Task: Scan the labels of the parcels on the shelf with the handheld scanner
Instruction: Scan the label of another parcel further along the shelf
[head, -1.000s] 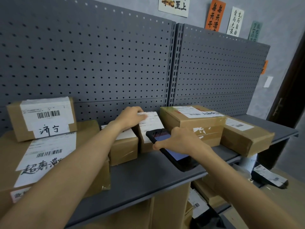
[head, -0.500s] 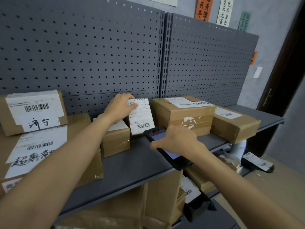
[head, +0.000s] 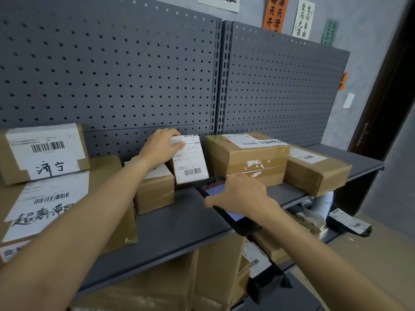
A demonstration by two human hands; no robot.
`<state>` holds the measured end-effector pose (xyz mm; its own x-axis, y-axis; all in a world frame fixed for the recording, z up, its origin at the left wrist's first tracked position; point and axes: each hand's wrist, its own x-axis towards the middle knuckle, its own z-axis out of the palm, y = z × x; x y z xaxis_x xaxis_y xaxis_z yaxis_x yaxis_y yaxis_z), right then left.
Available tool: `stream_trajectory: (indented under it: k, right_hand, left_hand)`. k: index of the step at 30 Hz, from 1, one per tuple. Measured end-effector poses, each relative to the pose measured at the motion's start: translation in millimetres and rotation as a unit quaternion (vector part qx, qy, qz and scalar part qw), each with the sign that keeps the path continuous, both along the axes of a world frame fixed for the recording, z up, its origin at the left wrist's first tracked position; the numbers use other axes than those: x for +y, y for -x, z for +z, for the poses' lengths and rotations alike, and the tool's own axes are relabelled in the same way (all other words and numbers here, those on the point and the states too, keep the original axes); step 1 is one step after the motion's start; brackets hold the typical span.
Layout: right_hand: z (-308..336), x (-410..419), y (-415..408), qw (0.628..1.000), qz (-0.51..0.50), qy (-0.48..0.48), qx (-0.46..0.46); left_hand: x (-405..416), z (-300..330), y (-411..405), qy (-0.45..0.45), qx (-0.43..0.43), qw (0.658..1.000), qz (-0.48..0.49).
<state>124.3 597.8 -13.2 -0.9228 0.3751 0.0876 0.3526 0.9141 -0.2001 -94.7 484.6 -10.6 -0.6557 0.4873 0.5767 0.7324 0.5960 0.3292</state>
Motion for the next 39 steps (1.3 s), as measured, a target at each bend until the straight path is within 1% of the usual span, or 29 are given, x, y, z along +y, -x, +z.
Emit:
stream_trajectory:
  k: [4,8,14,17,20,22,28,32,36,39]
  right_hand:
    - [-0.5,0.8,0.2,1.0,-0.002,0.0,0.006]
    - [0.2,0.3,1.5,1.0,-0.006,0.021,0.011]
    - [1.1,-1.4,3.2,0.999,0.002,0.035,0.016]
    - [1.8,-1.8,3.6,0.999,0.008,0.033,0.015]
    - [1.8,-1.4,5.4,0.999,0.009,0.03,0.014]
    - [2.1,-0.3,6.3,0.999,0.009,0.035,0.013]
    - [2.3,3.3,9.0,0.999,0.004,0.046,0.004]
    - [2.9,5.8,14.7,0.999,-0.011,0.045,-0.014]
    - [7.3,11.8,16.4,0.999,-0.023,0.039,-0.013]
    - [17.2,12.3,16.2,0.998,-0.026,0.046,-0.02]
  left_hand:
    - [0.6,1.3,-1.2,-0.003,-0.009,1.0,0.002]
    - [1.0,2.3,-1.6,-0.02,-0.033,0.999,-0.001]
    - [-1.3,5.0,-1.3,-0.082,-0.124,0.989,-0.022]
    - [-2.4,3.9,2.2,-0.095,-0.16,0.982,-0.019]
    - [-4.2,1.5,7.6,-0.079,-0.194,0.978,-0.022]
    - [-3.9,-0.7,9.9,-0.051,-0.21,0.976,-0.021]
    - [-0.5,-6.2,16.8,0.024,-0.205,0.978,-0.005]
    - [-2.2,-14.9,22.7,0.091,-0.235,0.968,0.004]
    - [-2.6,-15.2,18.5,0.094,-0.23,0.969,-0.002]
    - [-4.6,-8.6,9.9,0.073,-0.188,0.979,-0.003]
